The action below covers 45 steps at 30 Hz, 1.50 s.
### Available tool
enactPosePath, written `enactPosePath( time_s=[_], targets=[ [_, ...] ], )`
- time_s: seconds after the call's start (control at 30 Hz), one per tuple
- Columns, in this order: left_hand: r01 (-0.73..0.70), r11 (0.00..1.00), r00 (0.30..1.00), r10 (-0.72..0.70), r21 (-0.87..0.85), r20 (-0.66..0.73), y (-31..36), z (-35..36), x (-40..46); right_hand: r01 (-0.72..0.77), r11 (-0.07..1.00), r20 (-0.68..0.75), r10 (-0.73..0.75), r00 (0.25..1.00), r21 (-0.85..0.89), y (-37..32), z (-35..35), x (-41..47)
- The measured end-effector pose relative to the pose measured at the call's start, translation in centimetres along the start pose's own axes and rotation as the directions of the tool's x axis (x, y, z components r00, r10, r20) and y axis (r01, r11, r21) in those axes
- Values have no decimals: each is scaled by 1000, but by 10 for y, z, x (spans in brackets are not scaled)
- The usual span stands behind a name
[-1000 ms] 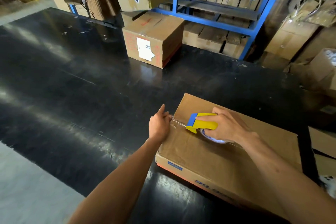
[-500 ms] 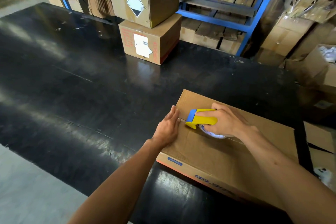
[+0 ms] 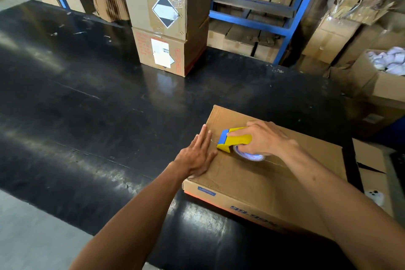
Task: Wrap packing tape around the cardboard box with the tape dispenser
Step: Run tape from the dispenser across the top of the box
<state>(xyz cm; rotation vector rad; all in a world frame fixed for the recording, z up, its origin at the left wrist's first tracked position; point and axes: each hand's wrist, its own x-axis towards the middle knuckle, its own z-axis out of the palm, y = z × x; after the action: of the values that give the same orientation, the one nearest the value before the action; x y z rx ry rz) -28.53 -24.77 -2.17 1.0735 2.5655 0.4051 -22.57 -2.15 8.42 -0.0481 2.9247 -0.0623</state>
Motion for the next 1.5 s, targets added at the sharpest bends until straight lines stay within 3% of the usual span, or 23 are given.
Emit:
enactPosePath(
  time_s=[0.4, 0.6, 0.83, 0.93, 1.3, 1.5],
  targets=[
    [66, 996, 996, -69, 58, 53, 9, -8, -3, -7, 1000, 86, 9, 996, -24, 60, 3, -49],
    [34, 905, 999, -28, 423, -21, 18, -8, -1, 40, 999, -18, -41, 999, -32, 67, 21, -48],
    [-14, 969, 999, 6, 247, 32, 108, 51, 16, 70, 997, -82, -68, 994, 14, 71, 28, -49],
    [-49, 977, 997, 60, 207, -48, 105, 53, 15, 94, 995, -70, -91, 993, 29, 75, 27, -49],
    [-12, 966, 996, 33, 259, -78, 110, 45, 10, 113, 992, -14, -112, 994, 56, 78, 12, -64],
    [-16, 967, 998, 30, 255, -49, 105, 48, 13, 52, 997, 126, -45, 991, -59, 157, 10, -126]
  ],
)
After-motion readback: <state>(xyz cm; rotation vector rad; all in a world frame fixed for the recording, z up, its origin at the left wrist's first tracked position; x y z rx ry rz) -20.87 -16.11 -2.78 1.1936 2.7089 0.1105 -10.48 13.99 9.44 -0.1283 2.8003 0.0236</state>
